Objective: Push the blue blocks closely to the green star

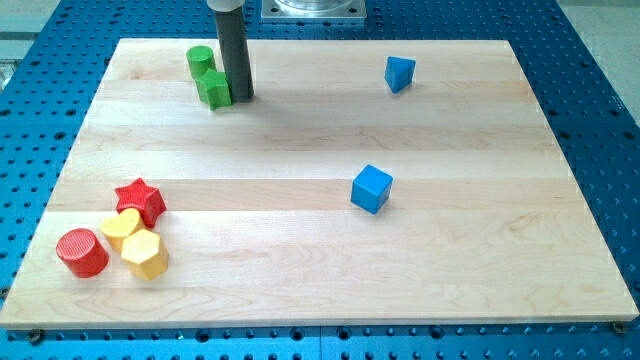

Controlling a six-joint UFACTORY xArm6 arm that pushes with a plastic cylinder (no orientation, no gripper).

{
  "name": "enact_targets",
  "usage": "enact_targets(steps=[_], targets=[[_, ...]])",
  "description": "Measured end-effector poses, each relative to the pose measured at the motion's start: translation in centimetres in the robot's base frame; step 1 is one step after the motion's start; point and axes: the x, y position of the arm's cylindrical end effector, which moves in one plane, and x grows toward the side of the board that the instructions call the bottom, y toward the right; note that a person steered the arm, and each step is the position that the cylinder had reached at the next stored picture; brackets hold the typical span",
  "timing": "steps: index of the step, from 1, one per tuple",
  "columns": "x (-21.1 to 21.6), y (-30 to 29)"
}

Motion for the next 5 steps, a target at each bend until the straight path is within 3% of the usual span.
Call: enact_targets(steps=[2, 3, 4, 5], targets=[[3.8, 19.1], [1.1, 28.8], [-3.4, 25.1], [-2.3, 14.6]])
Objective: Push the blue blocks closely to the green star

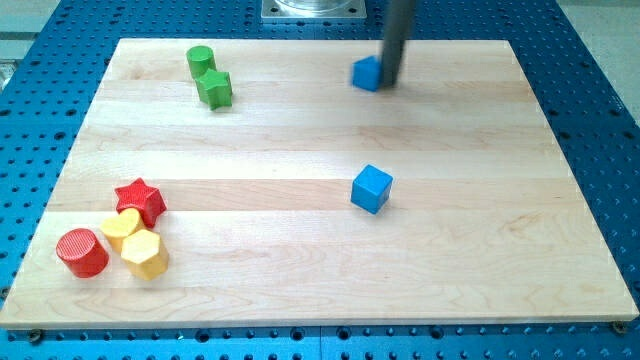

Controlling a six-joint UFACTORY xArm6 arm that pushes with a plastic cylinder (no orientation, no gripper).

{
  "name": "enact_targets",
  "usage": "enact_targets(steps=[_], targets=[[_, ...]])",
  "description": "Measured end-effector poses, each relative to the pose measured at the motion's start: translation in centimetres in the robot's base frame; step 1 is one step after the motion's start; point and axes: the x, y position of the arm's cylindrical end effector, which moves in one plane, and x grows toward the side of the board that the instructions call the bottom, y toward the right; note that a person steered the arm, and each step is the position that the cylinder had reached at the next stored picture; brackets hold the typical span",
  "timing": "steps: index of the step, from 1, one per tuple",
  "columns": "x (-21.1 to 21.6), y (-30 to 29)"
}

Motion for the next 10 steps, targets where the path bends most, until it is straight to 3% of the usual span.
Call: enact_targets(steps=[2, 3, 4, 5, 6, 7, 8, 10], targets=[[0.7, -14.6], [1.3, -12.6], [3.5, -0.6], [9.0, 9.5], [19.3, 13.1], [23.9, 9.2], [22.0, 4.7], [13.3, -9.5]])
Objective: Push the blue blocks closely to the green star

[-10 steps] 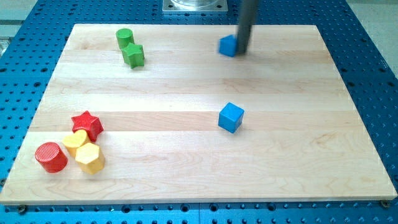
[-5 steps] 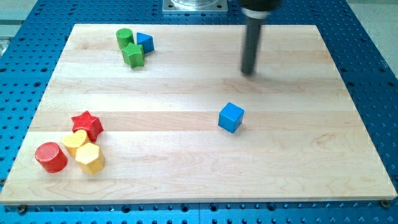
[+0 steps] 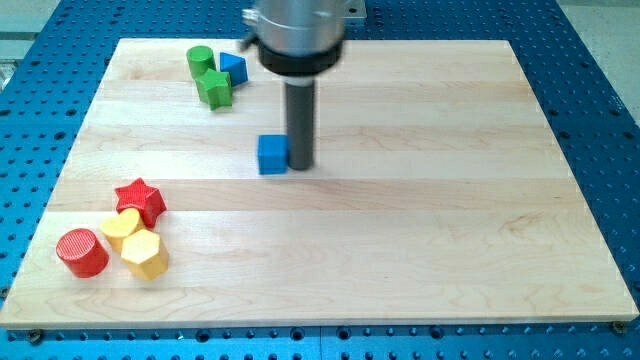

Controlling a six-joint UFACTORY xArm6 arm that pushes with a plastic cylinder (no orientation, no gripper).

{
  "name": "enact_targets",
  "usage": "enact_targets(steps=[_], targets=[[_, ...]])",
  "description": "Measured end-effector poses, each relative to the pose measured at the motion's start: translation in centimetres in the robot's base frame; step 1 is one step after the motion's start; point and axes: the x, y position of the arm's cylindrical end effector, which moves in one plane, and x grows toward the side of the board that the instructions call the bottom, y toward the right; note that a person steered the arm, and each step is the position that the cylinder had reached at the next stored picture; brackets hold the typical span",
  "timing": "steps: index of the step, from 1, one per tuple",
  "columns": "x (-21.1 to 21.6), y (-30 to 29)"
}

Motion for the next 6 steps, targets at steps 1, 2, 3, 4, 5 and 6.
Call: enact_targets(steps=[1, 2, 3, 4, 5, 6], targets=[[-2.0, -2.1], [2.2, 2.8], [1.2, -3.0], [-0.4, -9.8], [1.0, -10.9], [-0.7, -13.5]])
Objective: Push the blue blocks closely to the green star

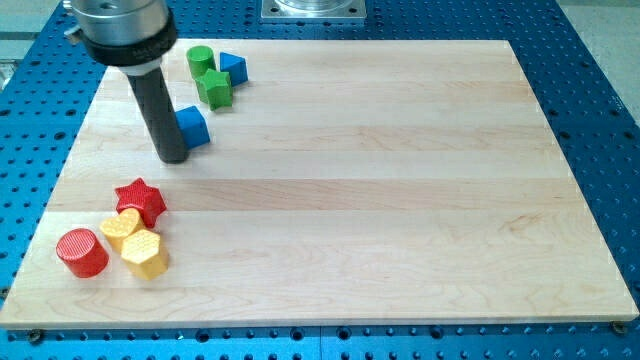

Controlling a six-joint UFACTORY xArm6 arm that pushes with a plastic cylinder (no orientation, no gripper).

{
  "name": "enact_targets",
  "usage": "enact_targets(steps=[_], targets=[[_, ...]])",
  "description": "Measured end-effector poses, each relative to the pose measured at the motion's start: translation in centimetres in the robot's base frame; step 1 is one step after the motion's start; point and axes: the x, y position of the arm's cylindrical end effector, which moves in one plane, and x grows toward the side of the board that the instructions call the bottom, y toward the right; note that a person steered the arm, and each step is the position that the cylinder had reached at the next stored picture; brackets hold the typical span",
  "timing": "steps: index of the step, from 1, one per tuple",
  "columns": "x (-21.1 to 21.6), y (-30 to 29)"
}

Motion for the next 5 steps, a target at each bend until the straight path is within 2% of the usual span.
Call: enact_targets(steps=[1, 2, 3, 4, 5], targets=[[-4.2, 2.1], [-5.5, 3.7], [-1.6, 5.1], [0.8, 15.2], [-0.7, 25.3]])
